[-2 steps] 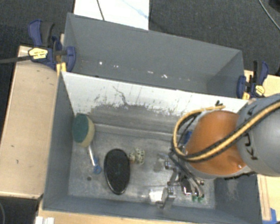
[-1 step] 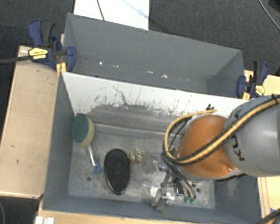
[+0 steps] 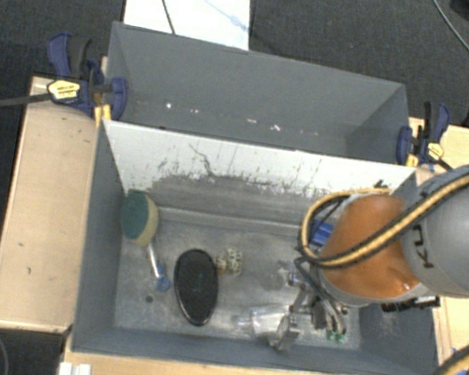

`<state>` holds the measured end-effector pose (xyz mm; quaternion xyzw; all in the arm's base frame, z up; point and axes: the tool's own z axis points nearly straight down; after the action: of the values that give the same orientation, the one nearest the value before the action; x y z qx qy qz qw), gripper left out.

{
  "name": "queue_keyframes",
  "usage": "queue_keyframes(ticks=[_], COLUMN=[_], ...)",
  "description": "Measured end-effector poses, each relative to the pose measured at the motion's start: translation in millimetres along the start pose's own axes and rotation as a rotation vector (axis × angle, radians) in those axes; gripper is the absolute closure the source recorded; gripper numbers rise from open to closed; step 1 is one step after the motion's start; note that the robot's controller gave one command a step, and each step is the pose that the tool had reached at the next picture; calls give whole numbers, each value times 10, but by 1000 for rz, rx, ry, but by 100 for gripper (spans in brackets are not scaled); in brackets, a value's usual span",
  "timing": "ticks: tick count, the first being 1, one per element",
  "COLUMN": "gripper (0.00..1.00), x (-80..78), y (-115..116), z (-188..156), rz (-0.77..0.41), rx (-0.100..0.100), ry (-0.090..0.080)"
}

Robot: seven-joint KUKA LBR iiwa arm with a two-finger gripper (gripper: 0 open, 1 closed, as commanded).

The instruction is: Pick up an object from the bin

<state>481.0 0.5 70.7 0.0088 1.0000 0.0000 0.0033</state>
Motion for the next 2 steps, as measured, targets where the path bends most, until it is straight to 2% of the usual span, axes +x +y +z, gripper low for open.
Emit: queue_keyframes(ticks=[1,2], gripper=[100,100], x=[10,-1], y=[11,12], z=[6,-119], rz=[-5,-9], rx=[0,0], ry=[3,1])
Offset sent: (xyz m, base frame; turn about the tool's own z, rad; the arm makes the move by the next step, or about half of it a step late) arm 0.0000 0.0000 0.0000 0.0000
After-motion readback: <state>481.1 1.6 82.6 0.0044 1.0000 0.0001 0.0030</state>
